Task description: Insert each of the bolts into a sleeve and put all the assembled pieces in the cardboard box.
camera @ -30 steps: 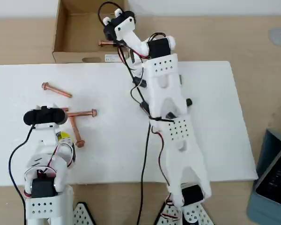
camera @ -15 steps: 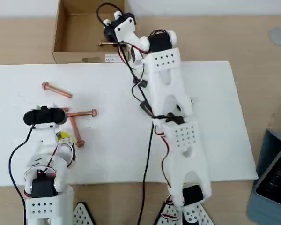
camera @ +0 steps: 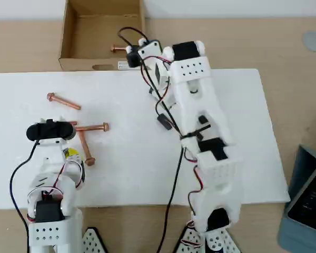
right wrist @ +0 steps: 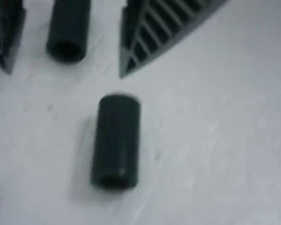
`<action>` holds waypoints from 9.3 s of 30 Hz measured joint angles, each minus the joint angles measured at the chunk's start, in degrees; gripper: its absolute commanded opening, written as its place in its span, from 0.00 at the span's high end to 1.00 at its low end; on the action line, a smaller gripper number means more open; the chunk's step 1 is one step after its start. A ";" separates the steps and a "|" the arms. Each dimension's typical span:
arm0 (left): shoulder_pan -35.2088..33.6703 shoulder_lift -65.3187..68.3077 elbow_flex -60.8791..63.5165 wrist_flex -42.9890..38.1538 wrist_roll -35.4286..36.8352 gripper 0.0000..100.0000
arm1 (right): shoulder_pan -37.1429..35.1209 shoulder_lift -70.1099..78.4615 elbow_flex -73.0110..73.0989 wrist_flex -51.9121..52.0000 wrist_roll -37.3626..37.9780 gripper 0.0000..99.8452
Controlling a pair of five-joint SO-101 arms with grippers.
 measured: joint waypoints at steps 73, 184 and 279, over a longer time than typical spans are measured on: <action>0.00 0.00 0.00 0.00 0.00 1.00 | -2.02 -21.01 34.81 -21.98 3.60 0.99; 6.77 125.89 -102.77 26.29 -54.07 0.89 | 23.12 -106.90 90.73 -27.69 -25.58 0.99; 21.45 79.21 -90.37 26.81 -3.60 1.00 | 23.12 -108.04 85.71 -22.15 -22.42 0.99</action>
